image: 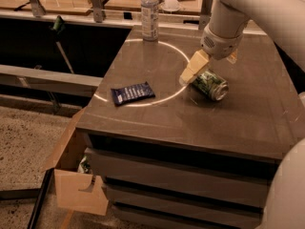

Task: Place green can upright

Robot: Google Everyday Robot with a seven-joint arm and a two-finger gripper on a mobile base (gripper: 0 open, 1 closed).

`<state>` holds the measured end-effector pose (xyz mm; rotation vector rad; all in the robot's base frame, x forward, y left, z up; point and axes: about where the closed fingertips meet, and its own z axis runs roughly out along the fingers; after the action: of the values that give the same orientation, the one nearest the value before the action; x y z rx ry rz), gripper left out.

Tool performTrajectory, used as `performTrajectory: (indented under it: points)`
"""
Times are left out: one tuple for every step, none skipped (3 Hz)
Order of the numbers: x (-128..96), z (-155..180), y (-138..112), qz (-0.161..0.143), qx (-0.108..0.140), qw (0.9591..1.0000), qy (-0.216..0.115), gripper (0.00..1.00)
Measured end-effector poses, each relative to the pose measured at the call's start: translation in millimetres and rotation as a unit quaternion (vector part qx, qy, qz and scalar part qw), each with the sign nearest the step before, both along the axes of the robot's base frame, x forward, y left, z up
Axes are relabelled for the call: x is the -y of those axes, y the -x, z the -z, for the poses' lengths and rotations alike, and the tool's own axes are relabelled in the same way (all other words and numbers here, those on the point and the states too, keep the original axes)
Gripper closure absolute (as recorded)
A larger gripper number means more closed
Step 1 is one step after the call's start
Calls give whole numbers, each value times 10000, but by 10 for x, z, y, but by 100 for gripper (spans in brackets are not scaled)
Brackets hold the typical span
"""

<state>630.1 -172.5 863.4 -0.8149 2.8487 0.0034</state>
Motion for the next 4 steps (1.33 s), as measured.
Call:
performTrajectory:
  points:
    - [-55, 97, -10, -156, -90, 9998, 58, 15]
    - [-120, 145, -3, -359, -156, 9992, 107, 40]
    - [-148, 146, 16, -458, -177, 9987, 140, 62]
    - [-180, -96, 27, -594, 83, 9981, -125, 85]
